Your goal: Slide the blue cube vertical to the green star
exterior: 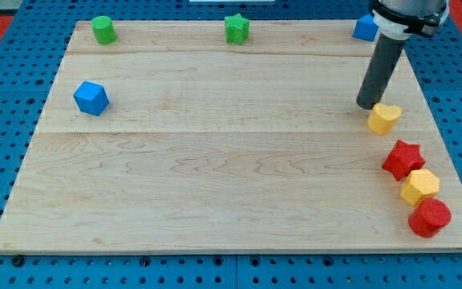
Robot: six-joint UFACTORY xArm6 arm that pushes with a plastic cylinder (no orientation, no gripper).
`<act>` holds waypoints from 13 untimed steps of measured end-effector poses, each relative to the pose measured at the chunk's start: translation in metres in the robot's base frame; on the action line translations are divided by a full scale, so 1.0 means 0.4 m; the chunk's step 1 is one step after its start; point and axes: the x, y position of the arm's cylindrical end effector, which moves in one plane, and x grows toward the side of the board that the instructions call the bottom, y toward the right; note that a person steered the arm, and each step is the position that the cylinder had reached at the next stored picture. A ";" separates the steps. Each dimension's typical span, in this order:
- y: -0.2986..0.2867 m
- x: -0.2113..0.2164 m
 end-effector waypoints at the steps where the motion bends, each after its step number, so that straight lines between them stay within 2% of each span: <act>1: 0.004 0.017; 2: -0.064 0.015; 3: -0.229 0.015; 6: -1.046 0.068; 7: -1.151 0.059; 8: -1.145 -0.050; 9: -1.028 -0.106; 10: -0.916 -0.046; 11: -0.940 0.037; 12: -1.119 0.082; 13: -1.144 0.185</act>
